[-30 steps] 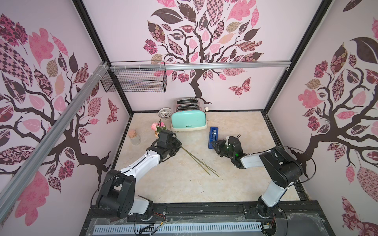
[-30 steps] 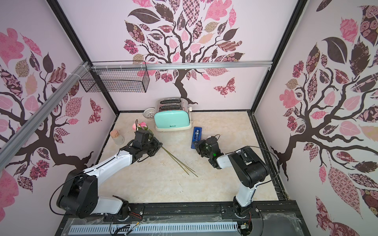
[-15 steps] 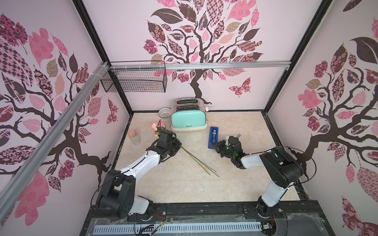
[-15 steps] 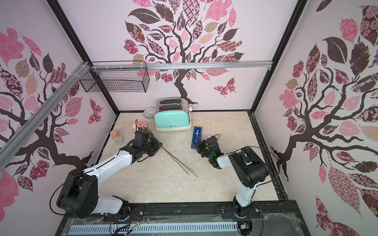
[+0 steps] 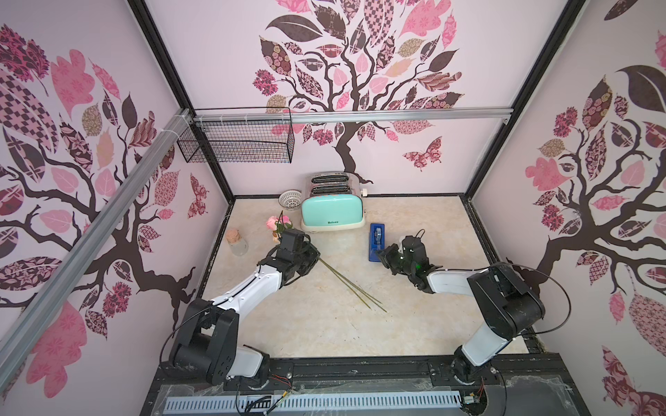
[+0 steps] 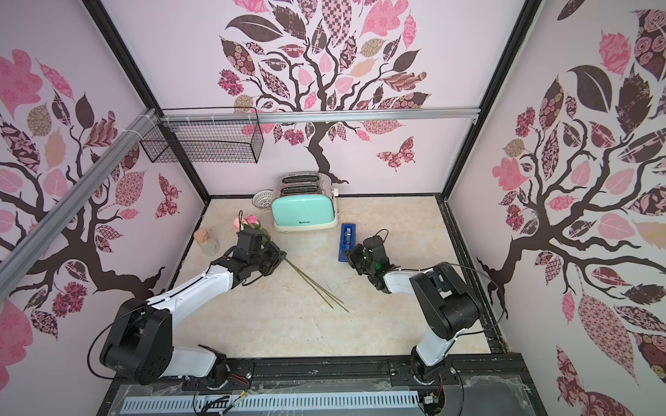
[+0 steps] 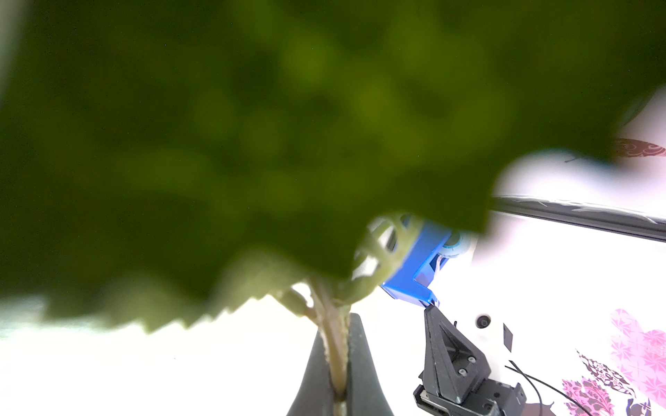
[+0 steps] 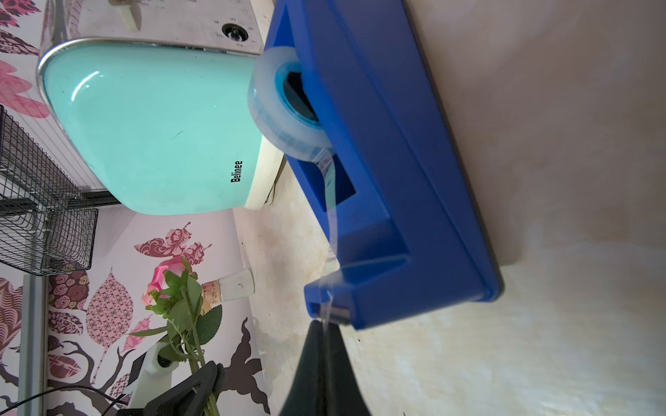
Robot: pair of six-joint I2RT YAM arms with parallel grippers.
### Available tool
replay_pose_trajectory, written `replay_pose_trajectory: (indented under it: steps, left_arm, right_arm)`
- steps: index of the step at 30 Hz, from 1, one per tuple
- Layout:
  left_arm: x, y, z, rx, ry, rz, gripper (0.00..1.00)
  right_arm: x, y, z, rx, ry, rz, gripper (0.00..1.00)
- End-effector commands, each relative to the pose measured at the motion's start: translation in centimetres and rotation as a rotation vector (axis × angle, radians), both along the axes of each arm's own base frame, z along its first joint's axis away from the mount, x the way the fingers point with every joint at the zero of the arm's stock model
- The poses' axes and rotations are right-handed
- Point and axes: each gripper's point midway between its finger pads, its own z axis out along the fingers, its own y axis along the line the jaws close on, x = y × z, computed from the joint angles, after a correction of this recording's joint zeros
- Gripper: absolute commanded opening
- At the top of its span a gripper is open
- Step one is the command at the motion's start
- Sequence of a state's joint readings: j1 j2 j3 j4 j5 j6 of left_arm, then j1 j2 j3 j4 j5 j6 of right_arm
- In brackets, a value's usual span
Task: Wrap bouquets with tape
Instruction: Pull the tape from the tape cutter.
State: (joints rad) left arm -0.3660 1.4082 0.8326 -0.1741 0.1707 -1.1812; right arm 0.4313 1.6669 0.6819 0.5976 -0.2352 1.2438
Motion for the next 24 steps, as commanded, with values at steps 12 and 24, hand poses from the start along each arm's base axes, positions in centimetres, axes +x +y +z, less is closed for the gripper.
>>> replay_pose_trajectory:
  steps: [12,24]
  left_arm:
    - [1.1,-0.4,1.1,-0.012,-0.026,-0.013,0.0]
    - [1.1,-0.5,0.9,-0.016,-0.022,-0.015,0.0]
  right_arm:
    - [2.2,1.7,5.4,0.077,-0.102,0.064,0.0]
    - [1.8,2.0,4.0,0.06,-0.04,0.094,0.0]
